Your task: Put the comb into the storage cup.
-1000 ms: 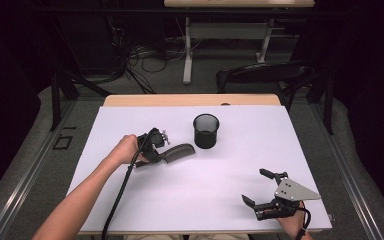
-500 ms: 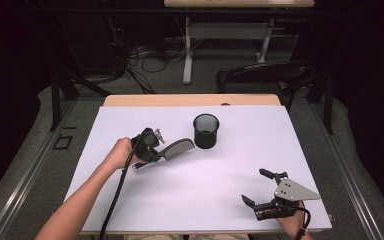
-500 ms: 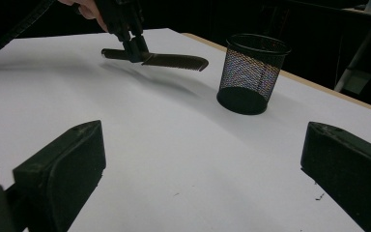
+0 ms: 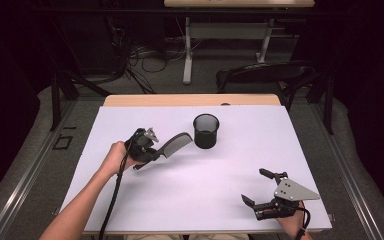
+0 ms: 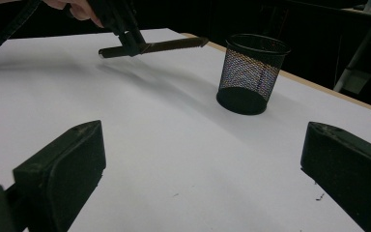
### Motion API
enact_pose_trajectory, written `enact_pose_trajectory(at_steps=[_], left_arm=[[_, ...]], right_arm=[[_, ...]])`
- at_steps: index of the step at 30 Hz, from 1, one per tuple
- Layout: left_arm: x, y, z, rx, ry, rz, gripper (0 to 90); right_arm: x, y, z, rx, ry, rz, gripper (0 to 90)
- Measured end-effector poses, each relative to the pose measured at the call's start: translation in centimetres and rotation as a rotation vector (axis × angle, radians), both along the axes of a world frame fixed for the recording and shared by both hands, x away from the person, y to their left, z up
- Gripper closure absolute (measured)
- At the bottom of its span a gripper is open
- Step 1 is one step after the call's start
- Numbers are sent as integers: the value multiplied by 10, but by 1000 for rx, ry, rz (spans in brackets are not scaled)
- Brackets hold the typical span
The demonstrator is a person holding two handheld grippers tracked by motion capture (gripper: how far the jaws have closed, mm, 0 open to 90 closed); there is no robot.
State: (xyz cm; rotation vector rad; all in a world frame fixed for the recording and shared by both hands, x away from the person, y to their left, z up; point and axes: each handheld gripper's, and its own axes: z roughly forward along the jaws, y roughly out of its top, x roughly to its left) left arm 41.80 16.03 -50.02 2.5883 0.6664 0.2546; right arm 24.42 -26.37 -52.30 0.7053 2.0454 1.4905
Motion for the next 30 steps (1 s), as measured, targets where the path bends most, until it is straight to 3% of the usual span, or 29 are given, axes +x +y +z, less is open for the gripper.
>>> enact_pose_trajectory(at_steps=[9, 30], left_arm=[[-6, 4, 4, -56, -43, 21, 727], [-16, 17, 1, -210, -140, 127, 726]], right_arm=[[0, 0, 0, 0, -1, -1, 14], [0, 0, 0, -1, 4, 0, 14]])
